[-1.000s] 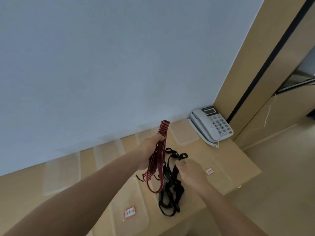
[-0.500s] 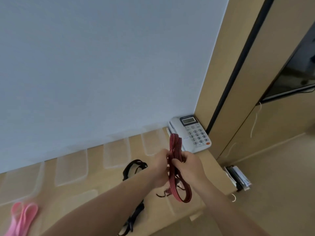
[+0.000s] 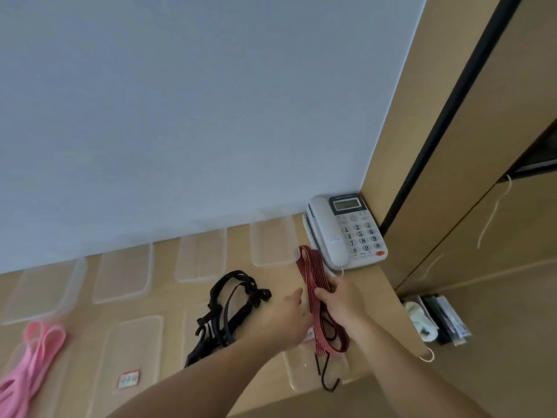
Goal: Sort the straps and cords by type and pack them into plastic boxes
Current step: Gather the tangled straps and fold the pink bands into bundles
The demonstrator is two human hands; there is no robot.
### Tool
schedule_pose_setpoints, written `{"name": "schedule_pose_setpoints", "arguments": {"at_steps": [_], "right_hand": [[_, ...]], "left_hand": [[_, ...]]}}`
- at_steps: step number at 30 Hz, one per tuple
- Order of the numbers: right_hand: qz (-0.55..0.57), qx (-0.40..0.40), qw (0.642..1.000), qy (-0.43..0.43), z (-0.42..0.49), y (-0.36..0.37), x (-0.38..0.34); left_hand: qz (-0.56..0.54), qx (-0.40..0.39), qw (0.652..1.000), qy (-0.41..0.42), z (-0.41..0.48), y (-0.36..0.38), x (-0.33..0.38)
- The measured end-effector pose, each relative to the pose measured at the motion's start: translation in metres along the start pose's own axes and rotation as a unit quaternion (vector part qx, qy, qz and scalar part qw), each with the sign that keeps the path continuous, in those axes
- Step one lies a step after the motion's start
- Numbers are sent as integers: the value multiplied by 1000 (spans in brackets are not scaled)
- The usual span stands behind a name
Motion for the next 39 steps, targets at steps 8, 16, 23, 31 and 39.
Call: {"name": "schedule_pose_setpoints", "arguments": {"at_steps": [8, 16, 23, 31, 39], "right_hand": [[-220, 133, 953, -162, -29, 5, 4], [-382, 5, 908, -174, -32, 15, 37], [-404, 3, 898, -176, -43, 14, 4], [-401, -38, 871, -280, -98, 65, -88], [-397, -193, 801, -405, -253, 258, -170]], "left_hand": [[214, 4, 970, 114, -2, 23, -18], [336, -60, 934, 102, -6, 24, -34], [296, -18, 946, 128, -24, -8, -30], [228, 112, 966, 53, -119, -80, -112], [158, 250, 944, -145, -340, -104, -299]]}}
Point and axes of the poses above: each hand's wrist, its own z-axis towards the middle knuckle, its own y-axis out of the palm, x = y × z, the point moved 1 cm from there along z, towards the middle knuckle, and after that the axes turned 9 degrees about z, right-handed, at the moved point
